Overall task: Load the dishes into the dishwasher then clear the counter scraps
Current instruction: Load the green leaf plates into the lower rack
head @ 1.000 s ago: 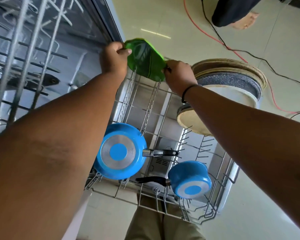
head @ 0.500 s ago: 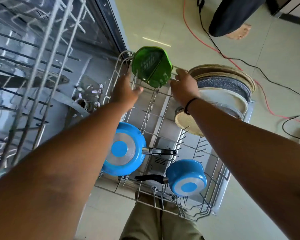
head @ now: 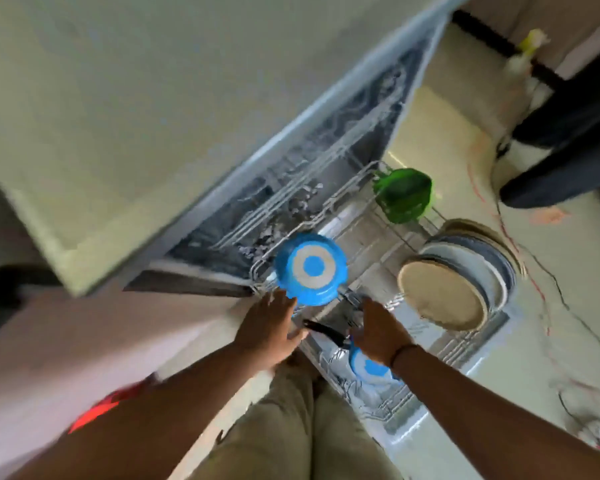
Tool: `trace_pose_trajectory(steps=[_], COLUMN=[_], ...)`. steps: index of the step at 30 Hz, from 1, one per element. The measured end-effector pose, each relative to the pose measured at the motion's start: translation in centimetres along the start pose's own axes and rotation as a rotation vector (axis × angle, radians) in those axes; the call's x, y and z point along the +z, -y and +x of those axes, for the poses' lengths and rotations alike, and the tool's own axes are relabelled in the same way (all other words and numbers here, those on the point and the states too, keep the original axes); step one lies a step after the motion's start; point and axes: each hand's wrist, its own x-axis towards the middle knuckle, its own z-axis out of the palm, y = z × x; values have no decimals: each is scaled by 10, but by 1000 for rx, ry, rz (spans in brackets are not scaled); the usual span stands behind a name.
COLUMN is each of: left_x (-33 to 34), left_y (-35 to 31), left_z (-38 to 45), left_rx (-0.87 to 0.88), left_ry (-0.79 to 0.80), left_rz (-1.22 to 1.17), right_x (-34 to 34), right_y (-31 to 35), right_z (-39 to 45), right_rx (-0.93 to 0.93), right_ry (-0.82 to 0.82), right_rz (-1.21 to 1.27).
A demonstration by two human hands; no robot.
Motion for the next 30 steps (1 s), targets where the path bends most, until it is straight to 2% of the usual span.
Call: trace_pose_trajectory(steps=[2, 7, 12, 16, 21, 26, 30], left_x=[-2, 11, 38, 55, 84, 80, 63], left_y=[10, 41, 81, 111, 146, 170, 200], left_z=[-45, -155, -260, -373, -524, -595, -607], left_rx=[-22, -294, -481, -591, -852, -1004, -1036], left_ry=[-44, -89, -225, -377, -550, -732, -870], left_rz=[-63, -163, -342, -412, -503, -594, -626], right_x=[13, 17, 41, 99, 197, 256, 277], right_y=[18, 80, 148, 209, 298, 389, 458], right_z=[-23, -71, -115, -163, -229, -280, -304], right_rx=[-111, -322, -405, -459, -681, -907, -1046], right_ry=[31, 31, -43, -81, 42, 0, -49], right_rz=[-139, -471, -790, -815, -901, -885, -856])
